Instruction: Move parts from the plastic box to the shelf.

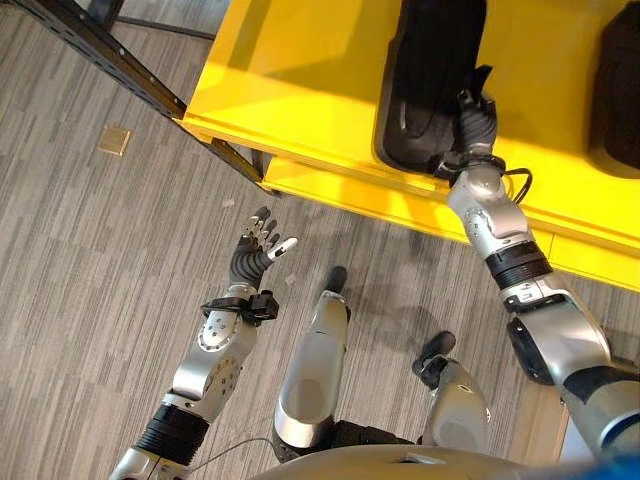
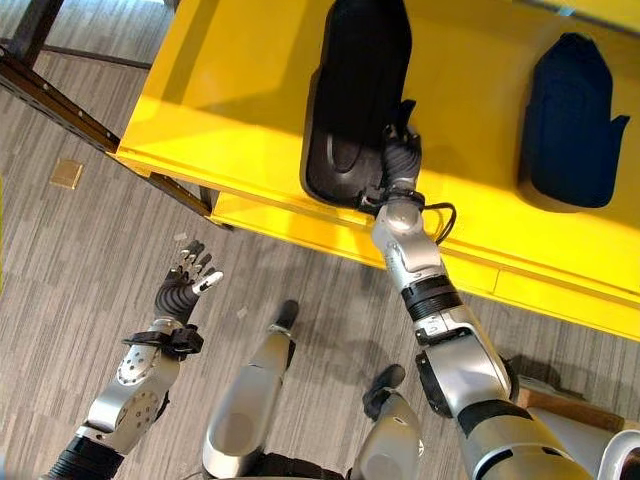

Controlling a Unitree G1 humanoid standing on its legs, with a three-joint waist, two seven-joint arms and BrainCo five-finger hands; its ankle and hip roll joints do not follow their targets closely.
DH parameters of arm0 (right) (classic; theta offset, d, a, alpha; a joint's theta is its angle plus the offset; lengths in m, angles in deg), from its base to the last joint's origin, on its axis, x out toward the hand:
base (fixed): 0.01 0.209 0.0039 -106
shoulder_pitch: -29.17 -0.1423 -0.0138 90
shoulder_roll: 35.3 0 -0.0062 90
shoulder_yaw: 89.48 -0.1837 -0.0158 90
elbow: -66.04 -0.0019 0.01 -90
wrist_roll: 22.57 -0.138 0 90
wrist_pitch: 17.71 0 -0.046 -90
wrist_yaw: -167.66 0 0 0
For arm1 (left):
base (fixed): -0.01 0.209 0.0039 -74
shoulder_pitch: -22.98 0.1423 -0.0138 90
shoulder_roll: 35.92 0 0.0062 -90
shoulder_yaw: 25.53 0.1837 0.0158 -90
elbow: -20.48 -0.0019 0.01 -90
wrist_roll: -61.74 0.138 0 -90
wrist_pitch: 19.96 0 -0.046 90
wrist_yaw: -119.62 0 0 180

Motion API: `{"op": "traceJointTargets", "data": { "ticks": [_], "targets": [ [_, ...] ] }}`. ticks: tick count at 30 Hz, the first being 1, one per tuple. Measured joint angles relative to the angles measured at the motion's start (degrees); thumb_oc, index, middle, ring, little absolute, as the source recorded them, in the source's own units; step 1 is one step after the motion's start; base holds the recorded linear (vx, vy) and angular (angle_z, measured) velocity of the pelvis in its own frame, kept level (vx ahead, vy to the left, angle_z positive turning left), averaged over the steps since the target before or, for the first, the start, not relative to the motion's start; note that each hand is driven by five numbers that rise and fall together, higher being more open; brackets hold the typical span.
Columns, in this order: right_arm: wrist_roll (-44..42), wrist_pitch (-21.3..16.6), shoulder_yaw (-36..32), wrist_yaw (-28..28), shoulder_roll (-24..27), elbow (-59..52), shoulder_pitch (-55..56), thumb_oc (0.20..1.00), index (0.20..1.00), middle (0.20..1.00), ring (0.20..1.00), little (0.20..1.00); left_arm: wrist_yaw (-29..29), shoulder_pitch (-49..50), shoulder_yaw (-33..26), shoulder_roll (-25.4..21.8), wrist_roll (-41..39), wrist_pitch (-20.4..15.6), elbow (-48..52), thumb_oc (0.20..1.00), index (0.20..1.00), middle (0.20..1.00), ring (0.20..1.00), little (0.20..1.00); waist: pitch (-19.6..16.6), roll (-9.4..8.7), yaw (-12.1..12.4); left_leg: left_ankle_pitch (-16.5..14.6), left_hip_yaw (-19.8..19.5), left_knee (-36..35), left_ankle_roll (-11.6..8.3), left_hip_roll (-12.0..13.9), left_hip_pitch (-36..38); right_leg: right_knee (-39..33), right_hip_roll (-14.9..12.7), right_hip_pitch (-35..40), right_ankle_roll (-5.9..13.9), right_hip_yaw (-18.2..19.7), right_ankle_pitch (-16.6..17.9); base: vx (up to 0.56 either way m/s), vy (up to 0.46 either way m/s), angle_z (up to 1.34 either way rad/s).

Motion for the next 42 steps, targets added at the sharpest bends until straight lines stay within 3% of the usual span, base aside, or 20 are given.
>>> {"op": "traceJointTargets", "data": {
  "ticks": [8, 22, 42],
  "targets": [
    [0.4, 0.0, 0.6, -1.0, 5.9, 10.2, -9.0, 0.2, 0.2, 0.2, 0.2, 0.2, 0.0, -0.6, 2.2, -1.6, -1.7, -0.8, 1.0, 1.0, 1.0, 1.0, 1.0, 1.0, 0.4, 0.1, -0.6, -0.6, 0.0, 2.9, 0.68, -1.3, -3.7, 2.9, -1.4, -3.6, -0.32, 0.9, -0.6, 0.0, 0.003, 0.01],
    [2.4, -0.1, 5.4, 0.1, 11.3, 26.2, -21.4, 0.2, 0.2, 0.2, 0.2, 0.2, 0.0, -3.5, 4.6, -1.8, -1.7, -2.8, 1.2, 1.0, 1.0, 1.0, 1.0, 1.0, 0.7, 0.12, -1.8, -0.5, -0.7, 2.7, 0.75, -2.0, -5.8, 3.0, -1.9, -5.3, -0.23, 0.0, -0.8, 0.01, -0.003, 0.03],
    [2.3, -0.4, 9.1, 0.6, 13.2, 32.6, -27.0, 0.2, 0.2, 0.2, 0.2, 0.2, -1.3, -5.6, 5.8, -1.9, -2.3, -4.0, 1.2, 1.0, 1.0, 1.0, 1.0, 1.0, 0.6, 0.22, -2.6, -0.4, -1.0, 3.0, 0.55, -2.1, -7.5, 4.1, -2.1, -7.1, -0.15, 0.0, -1.5, 0.0, 0.0, 0.0]
  ]
}}
